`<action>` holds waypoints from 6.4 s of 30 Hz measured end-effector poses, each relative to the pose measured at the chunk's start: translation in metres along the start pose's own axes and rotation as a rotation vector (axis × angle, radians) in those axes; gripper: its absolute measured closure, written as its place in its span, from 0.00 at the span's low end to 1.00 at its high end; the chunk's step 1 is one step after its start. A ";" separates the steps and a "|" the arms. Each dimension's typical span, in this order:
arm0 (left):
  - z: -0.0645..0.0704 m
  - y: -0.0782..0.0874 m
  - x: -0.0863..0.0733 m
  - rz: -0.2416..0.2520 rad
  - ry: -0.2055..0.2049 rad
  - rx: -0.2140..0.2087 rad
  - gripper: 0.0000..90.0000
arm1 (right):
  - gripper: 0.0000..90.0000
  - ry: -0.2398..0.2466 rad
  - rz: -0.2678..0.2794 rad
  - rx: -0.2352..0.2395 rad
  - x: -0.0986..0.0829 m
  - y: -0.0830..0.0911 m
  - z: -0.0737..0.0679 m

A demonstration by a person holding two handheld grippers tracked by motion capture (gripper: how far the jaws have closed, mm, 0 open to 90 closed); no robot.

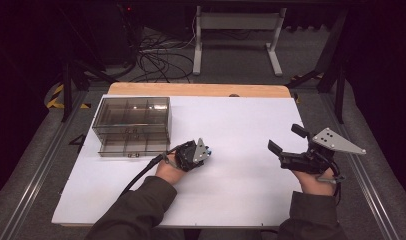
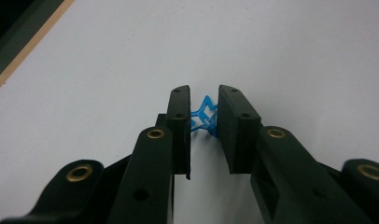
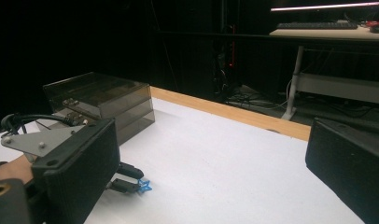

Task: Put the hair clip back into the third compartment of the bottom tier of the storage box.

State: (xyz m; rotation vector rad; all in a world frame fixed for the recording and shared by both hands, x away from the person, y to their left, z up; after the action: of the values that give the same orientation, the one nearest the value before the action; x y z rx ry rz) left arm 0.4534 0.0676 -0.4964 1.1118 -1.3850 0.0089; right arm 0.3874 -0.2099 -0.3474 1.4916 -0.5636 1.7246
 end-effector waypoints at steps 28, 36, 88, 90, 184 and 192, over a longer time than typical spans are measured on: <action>-0.003 0.002 0.004 0.032 -0.015 0.039 0.99 | 0.05 -0.001 0.003 0.001 0.001 0.000 0.000; -0.007 0.010 0.008 0.075 0.024 0.029 0.99 | 0.05 0.004 0.000 0.002 0.000 0.000 -0.001; -0.038 0.074 0.015 0.303 0.262 0.016 0.99 | 0.05 0.006 -0.013 0.012 -0.002 -0.006 -0.004; -0.040 0.076 0.013 0.306 0.264 0.018 0.99 | 0.05 0.006 -0.013 0.012 -0.002 -0.006 -0.004; -0.087 0.120 -0.060 0.267 0.409 0.133 0.99 | 0.05 0.008 -0.028 0.017 -0.005 -0.010 -0.006; -0.087 0.117 -0.064 0.244 0.409 0.138 0.99 | 0.05 0.008 -0.027 0.016 -0.005 -0.009 -0.006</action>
State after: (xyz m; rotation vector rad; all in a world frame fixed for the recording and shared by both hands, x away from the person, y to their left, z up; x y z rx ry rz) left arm 0.4328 0.2209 -0.4568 0.9799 -1.1516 0.4885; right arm 0.3911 -0.2014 -0.3546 1.4965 -0.5238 1.7173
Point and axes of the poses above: each handheld gripper's, and its own axes: y roughly backward along the jaws, x roughly out of its top, z roughly to its right, the point moved 5 cm from there along -y, roughly forward along the jaws, and after that the axes turned 15 degrees about y, right-handed, at the moved point
